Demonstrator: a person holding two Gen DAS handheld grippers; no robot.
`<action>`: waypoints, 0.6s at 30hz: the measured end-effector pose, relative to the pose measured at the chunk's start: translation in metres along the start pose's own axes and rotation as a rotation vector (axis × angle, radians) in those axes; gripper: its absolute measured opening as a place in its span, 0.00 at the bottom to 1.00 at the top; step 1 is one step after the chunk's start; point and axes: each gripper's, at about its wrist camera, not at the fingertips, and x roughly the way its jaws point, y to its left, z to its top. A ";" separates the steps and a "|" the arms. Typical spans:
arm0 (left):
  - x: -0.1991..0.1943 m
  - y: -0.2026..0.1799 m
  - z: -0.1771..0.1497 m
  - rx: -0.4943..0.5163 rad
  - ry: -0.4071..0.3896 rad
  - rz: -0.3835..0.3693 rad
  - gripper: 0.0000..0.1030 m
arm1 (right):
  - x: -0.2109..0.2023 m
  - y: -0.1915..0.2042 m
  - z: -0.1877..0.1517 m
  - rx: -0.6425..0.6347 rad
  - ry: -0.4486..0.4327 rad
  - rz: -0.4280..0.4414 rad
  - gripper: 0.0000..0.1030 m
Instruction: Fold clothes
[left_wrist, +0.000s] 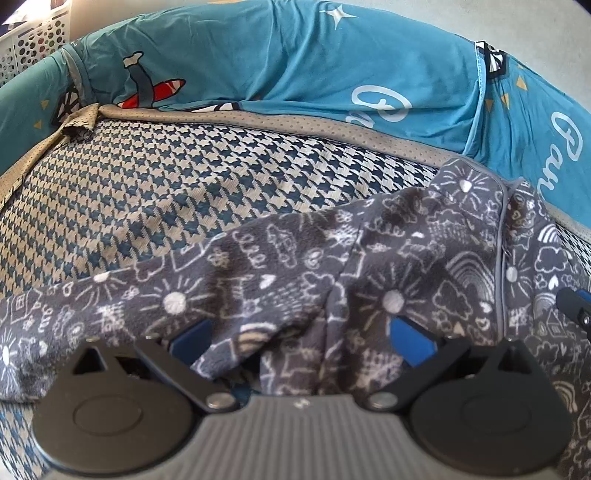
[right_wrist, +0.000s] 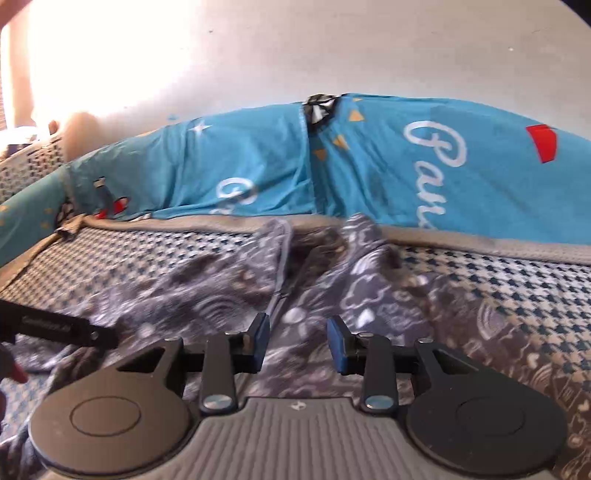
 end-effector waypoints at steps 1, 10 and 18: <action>0.002 -0.003 0.001 0.002 0.002 0.001 1.00 | 0.004 -0.004 0.001 0.012 0.002 -0.007 0.33; 0.006 -0.012 0.007 -0.018 0.001 -0.006 1.00 | 0.022 -0.033 0.014 0.110 -0.026 -0.051 0.33; 0.008 -0.020 0.008 -0.006 -0.001 -0.006 1.00 | 0.052 -0.056 0.015 0.190 0.021 -0.082 0.33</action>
